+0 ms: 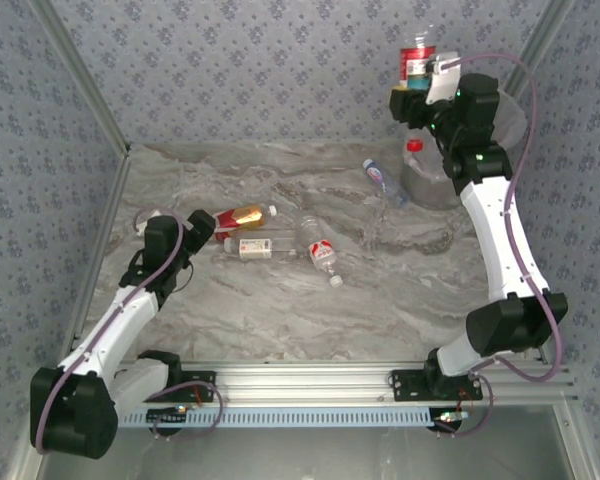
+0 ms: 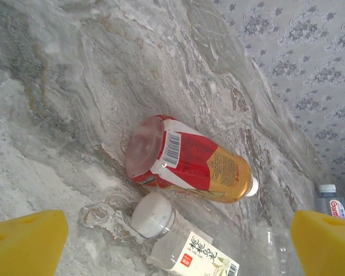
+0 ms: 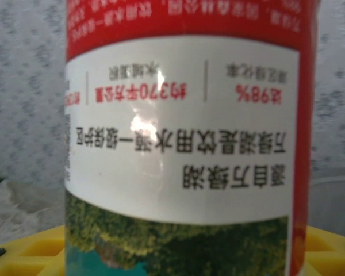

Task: Put the plastic bottles in the bin

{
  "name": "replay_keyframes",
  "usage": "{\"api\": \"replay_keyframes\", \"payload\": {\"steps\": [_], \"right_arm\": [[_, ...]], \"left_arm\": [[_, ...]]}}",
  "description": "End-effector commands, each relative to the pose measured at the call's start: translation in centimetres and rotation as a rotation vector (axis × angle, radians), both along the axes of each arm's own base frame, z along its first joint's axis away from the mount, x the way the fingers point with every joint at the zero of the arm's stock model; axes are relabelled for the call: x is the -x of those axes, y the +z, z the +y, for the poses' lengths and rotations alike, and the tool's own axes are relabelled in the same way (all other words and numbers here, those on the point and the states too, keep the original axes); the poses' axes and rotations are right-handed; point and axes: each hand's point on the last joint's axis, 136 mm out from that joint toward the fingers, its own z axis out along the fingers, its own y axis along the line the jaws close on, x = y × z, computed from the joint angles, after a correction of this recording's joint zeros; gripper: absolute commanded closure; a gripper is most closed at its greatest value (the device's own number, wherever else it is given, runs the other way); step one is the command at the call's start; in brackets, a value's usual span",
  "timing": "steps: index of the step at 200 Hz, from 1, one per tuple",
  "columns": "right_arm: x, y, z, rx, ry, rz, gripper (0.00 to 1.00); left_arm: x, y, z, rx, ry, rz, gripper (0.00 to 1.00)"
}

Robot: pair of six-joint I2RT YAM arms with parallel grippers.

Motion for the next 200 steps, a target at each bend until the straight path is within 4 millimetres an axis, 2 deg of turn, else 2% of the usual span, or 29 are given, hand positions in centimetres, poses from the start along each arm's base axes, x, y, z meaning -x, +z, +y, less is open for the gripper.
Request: {"api": "replay_keyframes", "payload": {"steps": [1, 17, 50, 77, 137, 200], "right_arm": [[-1.5, 1.2, -4.4, -0.034, -0.191, -0.004, 0.38], [-2.4, 1.1, -6.4, -0.043, -0.264, -0.005, 0.37], [-4.4, -0.3, -10.6, -0.058, -0.423, -0.003, 0.34], [-5.8, -0.5, -13.2, -0.007, -0.554, -0.051, 0.33], [-9.2, -2.7, -15.6, 0.076, -0.637, -0.025, 0.32], [-10.0, -7.0, -17.9, 0.113, -0.714, 0.065, 0.31]], "left_arm": [[-1.0, 1.5, -1.2, 0.041, -0.054, -0.039, 0.01], [-1.0, 1.4, -1.3, 0.046, -0.060, -0.045, 0.01], [-1.0, 1.5, -1.6, 0.049, -0.077, -0.050, 0.01], [-1.0, 1.6, -1.9, 0.055, -0.098, -0.049, 0.01], [-0.6, 1.4, -2.1, 0.066, -0.110, -0.047, 0.01], [-0.1, 1.3, -1.9, 0.054, -0.110, -0.050, 0.01]]}}
